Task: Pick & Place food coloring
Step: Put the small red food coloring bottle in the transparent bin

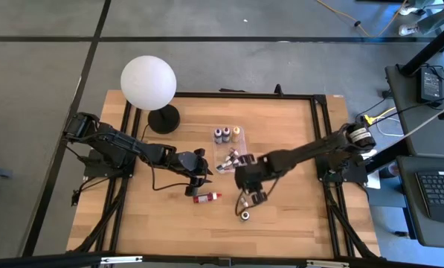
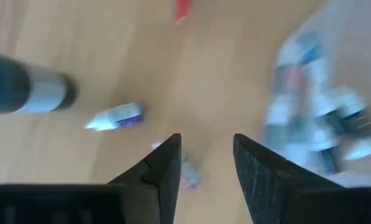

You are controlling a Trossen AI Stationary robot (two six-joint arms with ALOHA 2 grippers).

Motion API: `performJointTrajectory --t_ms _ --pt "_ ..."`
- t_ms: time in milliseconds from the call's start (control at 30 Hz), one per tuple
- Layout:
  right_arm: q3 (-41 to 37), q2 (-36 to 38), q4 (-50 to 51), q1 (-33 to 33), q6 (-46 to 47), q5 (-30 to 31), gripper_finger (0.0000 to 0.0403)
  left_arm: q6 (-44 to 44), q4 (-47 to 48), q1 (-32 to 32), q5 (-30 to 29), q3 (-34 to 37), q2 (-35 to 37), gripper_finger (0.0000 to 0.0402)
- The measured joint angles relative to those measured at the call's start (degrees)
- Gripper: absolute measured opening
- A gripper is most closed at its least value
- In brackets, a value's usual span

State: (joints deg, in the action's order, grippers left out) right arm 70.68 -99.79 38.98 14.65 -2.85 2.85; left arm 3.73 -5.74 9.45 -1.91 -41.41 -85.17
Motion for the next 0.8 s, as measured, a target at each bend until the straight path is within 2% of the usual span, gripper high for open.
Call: performJointTrajectory --t_ms 167,367,700,800 --pt "-4.4 0.28 -1.97 3.38 4.45 3.35 0.0149 0.0 -0.02 0.0 0.0 0.0 0.0 0.0138" --pt "-9.64 0.28 -5.78 6.2 -0.99 6.08 0.0149 0.02 0.0 0.0 0.0 0.0 0.0 0.0134" --pt "-12.84 0.28 -7.8 6.02 -4.51 6.21 0.0149 0.25 -0.02 0.0 0.0 0.0 0.0 0.0139" --pt "-14.9 1.66 -9.23 6.04 -5.04 8.43 0.0149 1.49 -0.04 0.0 0.0 0.0 0.0 0.0137"
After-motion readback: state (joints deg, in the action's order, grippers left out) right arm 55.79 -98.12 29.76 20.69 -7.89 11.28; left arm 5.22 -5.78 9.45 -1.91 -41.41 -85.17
